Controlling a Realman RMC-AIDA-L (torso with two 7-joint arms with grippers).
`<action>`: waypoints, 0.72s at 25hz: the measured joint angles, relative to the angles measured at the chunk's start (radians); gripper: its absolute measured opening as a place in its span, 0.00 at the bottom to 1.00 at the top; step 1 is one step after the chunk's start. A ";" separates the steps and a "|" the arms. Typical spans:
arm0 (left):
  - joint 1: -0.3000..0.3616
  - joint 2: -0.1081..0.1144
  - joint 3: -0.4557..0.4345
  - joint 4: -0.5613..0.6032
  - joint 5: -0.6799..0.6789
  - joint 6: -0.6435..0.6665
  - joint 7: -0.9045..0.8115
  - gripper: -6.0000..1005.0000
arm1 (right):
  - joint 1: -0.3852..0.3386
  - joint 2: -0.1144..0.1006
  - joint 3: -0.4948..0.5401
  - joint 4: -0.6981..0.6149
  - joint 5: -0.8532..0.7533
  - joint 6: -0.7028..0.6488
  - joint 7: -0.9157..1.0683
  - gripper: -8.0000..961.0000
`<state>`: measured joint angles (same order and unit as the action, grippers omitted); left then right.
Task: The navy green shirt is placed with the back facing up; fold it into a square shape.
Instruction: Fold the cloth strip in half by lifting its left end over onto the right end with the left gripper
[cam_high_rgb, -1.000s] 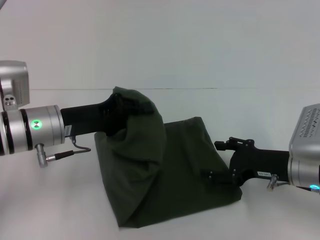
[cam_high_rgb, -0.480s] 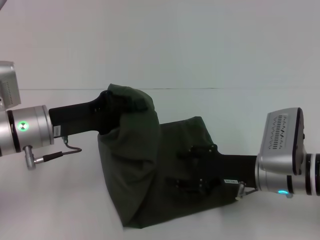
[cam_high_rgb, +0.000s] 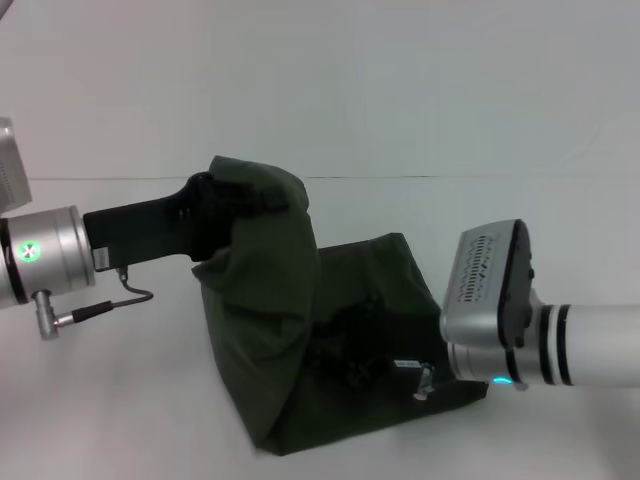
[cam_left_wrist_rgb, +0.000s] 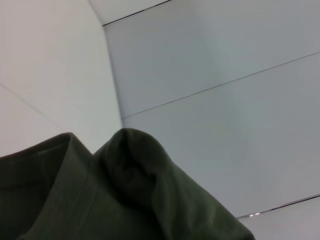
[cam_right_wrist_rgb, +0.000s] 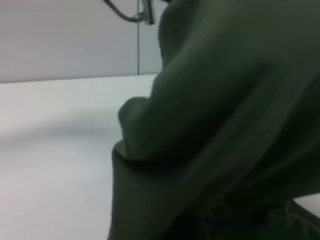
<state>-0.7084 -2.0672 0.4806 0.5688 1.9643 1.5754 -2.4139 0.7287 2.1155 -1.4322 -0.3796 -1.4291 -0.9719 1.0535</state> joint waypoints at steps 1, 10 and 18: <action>0.004 0.002 0.000 -0.001 -0.011 0.007 0.002 0.11 | 0.004 0.001 -0.010 0.004 0.016 0.002 -0.008 0.35; 0.051 0.020 -0.002 -0.005 -0.084 0.065 0.013 0.11 | 0.022 0.007 -0.207 0.016 0.225 0.082 -0.057 0.10; 0.061 0.029 -0.002 -0.004 -0.098 0.086 0.018 0.11 | 0.035 0.007 -0.367 0.005 0.342 0.137 -0.058 0.01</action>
<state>-0.6477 -2.0381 0.4784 0.5643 1.8661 1.6615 -2.3960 0.7636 2.1230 -1.7991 -0.3745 -1.0871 -0.8347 0.9960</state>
